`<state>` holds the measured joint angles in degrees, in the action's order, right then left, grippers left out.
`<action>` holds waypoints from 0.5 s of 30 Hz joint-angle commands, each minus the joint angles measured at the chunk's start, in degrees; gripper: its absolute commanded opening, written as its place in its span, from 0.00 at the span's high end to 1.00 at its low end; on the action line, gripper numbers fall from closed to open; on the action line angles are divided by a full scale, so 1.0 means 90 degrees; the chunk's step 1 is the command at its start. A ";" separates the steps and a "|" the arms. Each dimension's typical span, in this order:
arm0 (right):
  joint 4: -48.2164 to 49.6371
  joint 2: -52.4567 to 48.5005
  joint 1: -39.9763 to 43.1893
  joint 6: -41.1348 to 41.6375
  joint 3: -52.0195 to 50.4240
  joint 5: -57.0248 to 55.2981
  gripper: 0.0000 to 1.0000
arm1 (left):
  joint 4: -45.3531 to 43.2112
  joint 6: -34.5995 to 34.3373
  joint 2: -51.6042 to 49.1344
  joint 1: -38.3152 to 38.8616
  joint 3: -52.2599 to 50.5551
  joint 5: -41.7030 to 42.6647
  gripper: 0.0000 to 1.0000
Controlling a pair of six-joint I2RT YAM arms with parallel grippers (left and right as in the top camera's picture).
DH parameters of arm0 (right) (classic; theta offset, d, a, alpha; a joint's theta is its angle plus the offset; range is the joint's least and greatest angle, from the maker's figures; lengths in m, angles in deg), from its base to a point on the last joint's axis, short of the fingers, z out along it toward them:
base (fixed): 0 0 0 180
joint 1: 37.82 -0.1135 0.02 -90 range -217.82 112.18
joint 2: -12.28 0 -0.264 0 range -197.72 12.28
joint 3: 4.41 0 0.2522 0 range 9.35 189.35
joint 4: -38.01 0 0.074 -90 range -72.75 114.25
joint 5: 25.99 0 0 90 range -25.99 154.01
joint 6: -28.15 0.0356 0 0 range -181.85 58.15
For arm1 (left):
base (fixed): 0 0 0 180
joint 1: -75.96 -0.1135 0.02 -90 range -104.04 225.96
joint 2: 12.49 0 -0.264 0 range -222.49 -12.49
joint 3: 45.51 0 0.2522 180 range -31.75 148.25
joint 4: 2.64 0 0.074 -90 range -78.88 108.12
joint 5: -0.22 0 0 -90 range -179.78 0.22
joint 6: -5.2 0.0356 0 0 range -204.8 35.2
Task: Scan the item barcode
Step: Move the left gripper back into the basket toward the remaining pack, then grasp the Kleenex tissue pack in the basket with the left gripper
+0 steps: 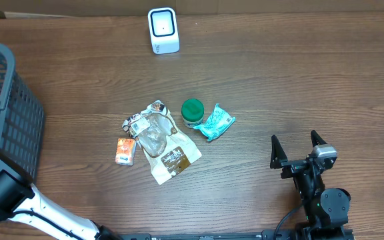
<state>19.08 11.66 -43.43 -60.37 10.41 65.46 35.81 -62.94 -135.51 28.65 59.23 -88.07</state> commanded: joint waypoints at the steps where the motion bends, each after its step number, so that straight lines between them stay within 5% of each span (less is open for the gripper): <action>1: 0.0039 0.0051 0.0029 -0.0005 -0.0066 -0.0036 0.00 | 0.0102 0.0090 -0.0119 -0.0044 -0.0102 -0.0816 0.63; 8: 0.0039 0.0051 0.0029 -0.0002 -0.0066 -0.0036 0.00 | 0.0500 -0.0459 -0.0600 -0.0027 -0.0104 -0.1071 0.65; 11: 0.0039 0.0051 0.0029 -0.0002 -0.0066 -0.0036 0.00 | 0.0709 -0.0682 -0.0663 0.0044 -0.0104 -0.1066 0.75; 13: 0.0039 0.0051 0.0029 -0.0002 -0.0066 -0.0036 0.00 | 0.0945 -0.0746 -0.0663 0.0070 -0.0104 -0.1069 0.96; 15: 0.0039 0.0051 0.0029 -0.0002 -0.0066 -0.0036 0.00 | 0.1248 -0.0828 -0.0612 0.0083 -0.0095 -0.1073 0.96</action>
<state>19.10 11.66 -43.43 -60.35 10.41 65.46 41.84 -67.37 -136.72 29.00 61.07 -97.95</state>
